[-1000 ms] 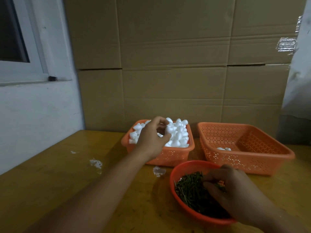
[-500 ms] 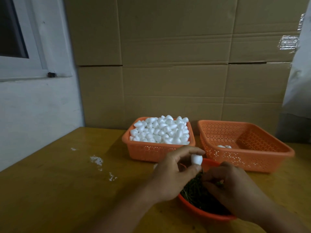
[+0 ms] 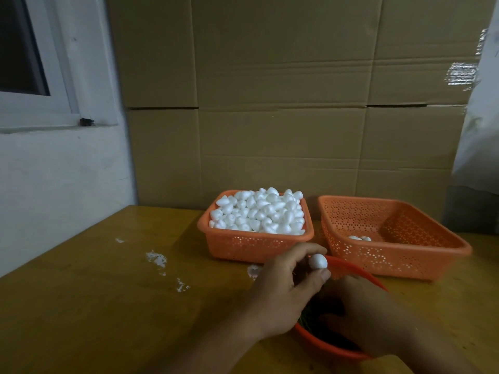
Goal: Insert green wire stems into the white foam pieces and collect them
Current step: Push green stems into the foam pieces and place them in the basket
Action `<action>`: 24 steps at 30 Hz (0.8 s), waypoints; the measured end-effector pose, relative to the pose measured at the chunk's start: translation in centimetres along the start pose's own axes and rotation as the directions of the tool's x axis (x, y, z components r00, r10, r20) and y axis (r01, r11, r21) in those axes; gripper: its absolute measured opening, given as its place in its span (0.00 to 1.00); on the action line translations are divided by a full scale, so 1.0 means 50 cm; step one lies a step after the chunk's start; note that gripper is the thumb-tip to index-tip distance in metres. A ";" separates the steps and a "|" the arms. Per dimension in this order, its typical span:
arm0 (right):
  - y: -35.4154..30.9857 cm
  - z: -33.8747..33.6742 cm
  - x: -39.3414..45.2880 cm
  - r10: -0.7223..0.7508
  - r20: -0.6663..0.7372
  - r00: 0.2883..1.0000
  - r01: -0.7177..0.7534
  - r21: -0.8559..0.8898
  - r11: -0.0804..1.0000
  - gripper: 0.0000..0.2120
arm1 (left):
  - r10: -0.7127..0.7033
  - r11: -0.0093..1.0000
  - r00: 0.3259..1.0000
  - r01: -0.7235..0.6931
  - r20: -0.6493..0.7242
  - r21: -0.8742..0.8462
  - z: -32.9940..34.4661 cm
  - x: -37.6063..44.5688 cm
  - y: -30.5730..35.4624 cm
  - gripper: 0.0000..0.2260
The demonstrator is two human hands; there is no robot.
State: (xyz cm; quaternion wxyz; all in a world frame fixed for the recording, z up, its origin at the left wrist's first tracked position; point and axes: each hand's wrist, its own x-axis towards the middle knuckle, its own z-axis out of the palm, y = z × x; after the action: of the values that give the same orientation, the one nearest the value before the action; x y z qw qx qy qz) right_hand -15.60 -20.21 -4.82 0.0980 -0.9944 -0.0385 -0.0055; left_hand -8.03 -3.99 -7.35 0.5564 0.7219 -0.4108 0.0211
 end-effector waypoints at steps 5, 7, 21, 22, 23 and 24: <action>-0.001 0.003 0.004 0.038 -0.005 0.999 -0.038 0.000 0.999 0.10 | 0.020 0.999 0.999 -0.019 -0.028 0.040 0.002 -0.001 0.004 0.12; -0.003 0.005 0.005 0.032 -0.007 0.999 -0.032 0.002 0.999 0.08 | -0.017 1.000 0.999 0.017 -0.032 -0.009 0.002 -0.002 0.007 0.12; 0.003 0.013 0.006 0.089 -0.063 0.994 -0.085 0.066 0.994 0.06 | -0.289 0.753 0.957 0.251 0.038 -0.608 -0.014 0.003 0.036 0.12; 0.002 0.014 0.005 0.093 -0.077 0.993 -0.087 0.072 0.994 0.05 | -0.305 0.733 0.951 0.268 0.051 -0.624 -0.015 0.004 0.038 0.13; 0.001 0.014 0.005 0.098 -0.094 0.991 -0.090 0.083 0.992 0.04 | -0.320 0.714 0.946 0.283 0.062 -0.640 -0.017 0.005 0.039 0.13; 0.001 0.014 0.004 0.105 -0.116 0.988 -0.094 0.100 0.991 0.03 | -0.334 0.696 0.940 0.296 0.070 -0.654 -0.018 0.005 0.039 0.12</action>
State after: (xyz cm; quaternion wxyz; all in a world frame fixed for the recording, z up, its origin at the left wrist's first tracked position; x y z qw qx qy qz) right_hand -15.39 -20.08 -5.49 0.1469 -0.9873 0.0169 -0.0589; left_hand -8.69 -3.49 -5.33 0.7798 0.5391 -0.2470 -0.2004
